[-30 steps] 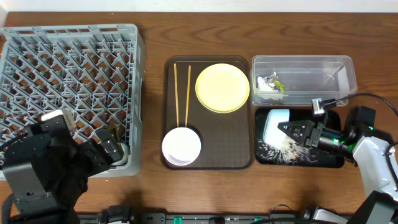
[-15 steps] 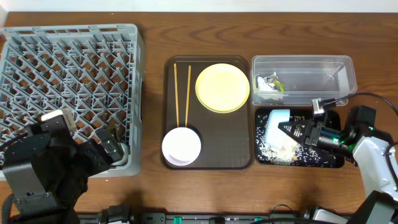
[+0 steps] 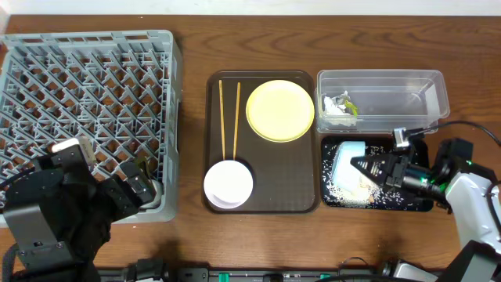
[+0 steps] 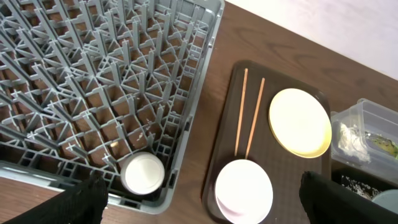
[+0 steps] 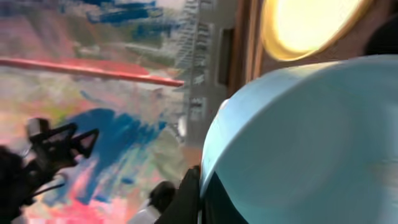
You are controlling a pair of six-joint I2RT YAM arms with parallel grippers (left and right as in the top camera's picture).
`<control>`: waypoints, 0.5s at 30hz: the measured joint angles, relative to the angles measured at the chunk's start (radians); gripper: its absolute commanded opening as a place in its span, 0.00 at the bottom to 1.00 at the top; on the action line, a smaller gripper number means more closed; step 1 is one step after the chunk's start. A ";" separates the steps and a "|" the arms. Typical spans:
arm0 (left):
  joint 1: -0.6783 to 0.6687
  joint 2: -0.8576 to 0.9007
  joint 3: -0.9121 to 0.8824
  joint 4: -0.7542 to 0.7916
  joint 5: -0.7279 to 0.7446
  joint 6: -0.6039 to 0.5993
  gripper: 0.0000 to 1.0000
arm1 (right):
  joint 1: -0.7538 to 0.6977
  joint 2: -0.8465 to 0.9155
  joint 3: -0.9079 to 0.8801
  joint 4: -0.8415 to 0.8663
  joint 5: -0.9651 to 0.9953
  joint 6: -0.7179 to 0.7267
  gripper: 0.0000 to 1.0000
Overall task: Sort waste into correct bins and load items into the dishwasher
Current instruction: 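Carry the bowl over the black tray and tip the rice out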
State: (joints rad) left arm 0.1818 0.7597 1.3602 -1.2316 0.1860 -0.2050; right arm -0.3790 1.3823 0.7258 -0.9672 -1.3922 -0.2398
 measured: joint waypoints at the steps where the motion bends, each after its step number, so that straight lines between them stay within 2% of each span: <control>1: 0.000 0.000 0.000 0.000 0.000 0.000 0.99 | 0.005 -0.005 -0.001 0.020 0.005 -0.006 0.01; 7: 0.000 0.000 0.000 0.000 0.000 0.000 0.99 | 0.020 -0.019 -0.002 0.059 0.035 0.022 0.01; 12: 0.000 0.000 0.000 0.000 0.000 0.000 0.99 | 0.038 -0.039 -0.001 0.088 0.130 0.105 0.01; 15: 0.000 0.000 0.000 0.000 0.000 0.000 0.99 | 0.117 -0.061 0.029 0.052 0.168 0.128 0.01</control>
State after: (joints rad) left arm 0.1818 0.7597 1.3602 -1.2316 0.1860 -0.2050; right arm -0.2623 1.3212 0.7547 -0.9150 -1.2240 -0.1116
